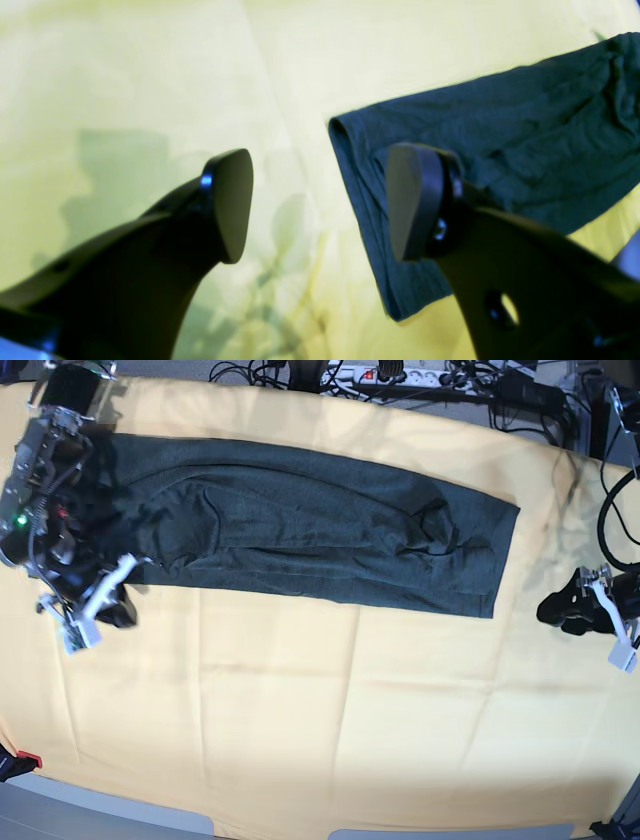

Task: Fold the T-shirt properly
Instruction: 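Move the left gripper to the strip's hem end and grasp it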

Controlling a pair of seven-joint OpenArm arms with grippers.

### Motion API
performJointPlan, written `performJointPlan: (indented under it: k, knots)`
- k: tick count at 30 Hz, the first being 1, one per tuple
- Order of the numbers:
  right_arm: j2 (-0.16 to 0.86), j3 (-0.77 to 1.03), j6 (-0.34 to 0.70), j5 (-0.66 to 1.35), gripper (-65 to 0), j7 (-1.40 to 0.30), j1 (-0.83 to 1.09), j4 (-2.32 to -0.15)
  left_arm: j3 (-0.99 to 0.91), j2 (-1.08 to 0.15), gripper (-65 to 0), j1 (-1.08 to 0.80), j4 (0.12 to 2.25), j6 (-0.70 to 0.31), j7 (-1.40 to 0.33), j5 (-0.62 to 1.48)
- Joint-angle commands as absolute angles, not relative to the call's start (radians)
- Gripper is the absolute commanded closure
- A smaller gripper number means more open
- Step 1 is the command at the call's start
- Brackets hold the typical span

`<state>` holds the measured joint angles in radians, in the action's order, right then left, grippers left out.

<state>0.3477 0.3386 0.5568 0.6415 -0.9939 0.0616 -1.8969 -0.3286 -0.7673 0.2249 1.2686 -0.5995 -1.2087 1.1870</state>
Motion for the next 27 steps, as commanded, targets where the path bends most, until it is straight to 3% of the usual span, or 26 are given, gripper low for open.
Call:
performJointPlan:
  k: [1,9,17,27]
  knots:
    - [0.374,0.358,0.557,0.653,0.0,-0.985,0.073,-1.913,-0.351,-0.795,-43.0,0.235,1.281,-0.585,-1.188,1.187]
    - [0.465,0.374,0.559,0.606,0.0,-0.988,0.242,-1.913,-0.418,-0.796,-43.0,0.216,1.281,-0.552,-1.174,1.122]
    - [0.466,0.374,0.504,0.489,0.0,-0.946,0.322,-1.911,-0.434,-0.795,-43.0,0.208,1.281,-0.537,-1.174,1.099]
    - [0.46,0.374,0.485,0.497,0.0,-0.915,0.356,-1.91,-0.434,-0.786,-43.1,0.104,1.281,-0.508,-1.128,1.071]
